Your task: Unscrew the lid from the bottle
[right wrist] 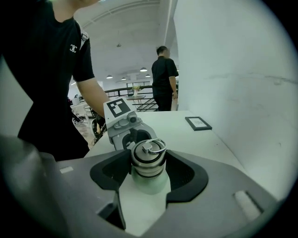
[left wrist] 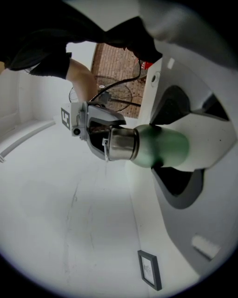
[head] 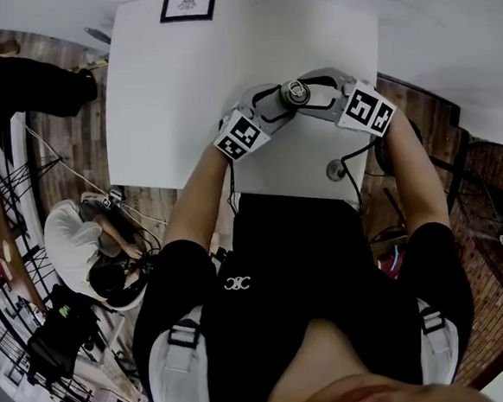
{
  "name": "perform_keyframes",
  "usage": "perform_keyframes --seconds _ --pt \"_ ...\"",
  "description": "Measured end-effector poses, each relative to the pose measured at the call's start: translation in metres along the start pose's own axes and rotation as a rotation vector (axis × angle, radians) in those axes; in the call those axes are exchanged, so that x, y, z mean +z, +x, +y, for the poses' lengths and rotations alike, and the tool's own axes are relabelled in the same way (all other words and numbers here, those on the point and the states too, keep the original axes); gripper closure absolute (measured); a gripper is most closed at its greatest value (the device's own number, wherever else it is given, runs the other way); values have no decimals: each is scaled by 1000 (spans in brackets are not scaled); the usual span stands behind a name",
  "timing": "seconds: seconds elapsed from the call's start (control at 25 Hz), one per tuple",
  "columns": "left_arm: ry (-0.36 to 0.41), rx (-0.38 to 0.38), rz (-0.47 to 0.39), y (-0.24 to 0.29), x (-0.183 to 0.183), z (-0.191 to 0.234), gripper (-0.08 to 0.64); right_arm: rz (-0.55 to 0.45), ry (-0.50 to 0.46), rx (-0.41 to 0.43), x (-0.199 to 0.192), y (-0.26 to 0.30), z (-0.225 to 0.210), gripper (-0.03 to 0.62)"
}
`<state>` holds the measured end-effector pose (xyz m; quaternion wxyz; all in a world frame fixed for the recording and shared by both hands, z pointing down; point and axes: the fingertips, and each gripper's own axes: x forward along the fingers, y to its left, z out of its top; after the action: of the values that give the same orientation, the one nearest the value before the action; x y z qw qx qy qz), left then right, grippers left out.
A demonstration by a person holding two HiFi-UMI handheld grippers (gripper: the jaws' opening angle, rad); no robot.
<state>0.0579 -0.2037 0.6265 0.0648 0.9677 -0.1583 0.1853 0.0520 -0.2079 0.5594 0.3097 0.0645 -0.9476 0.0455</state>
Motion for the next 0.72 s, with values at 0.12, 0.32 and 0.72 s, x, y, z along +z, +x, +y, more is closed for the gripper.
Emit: perform_keyframes --seconds 0.12,0.32,0.72 --pt "2 0 -1 -2 1 0 224 -45 89 -61 3 -5 3 351" --pt "-3 7 0 -1 0 2 224 -181 249 -329 -1 -26 7 330" --pt "-16 32 8 -1 2 -2 224 -407 499 -888 6 -33 11 331"
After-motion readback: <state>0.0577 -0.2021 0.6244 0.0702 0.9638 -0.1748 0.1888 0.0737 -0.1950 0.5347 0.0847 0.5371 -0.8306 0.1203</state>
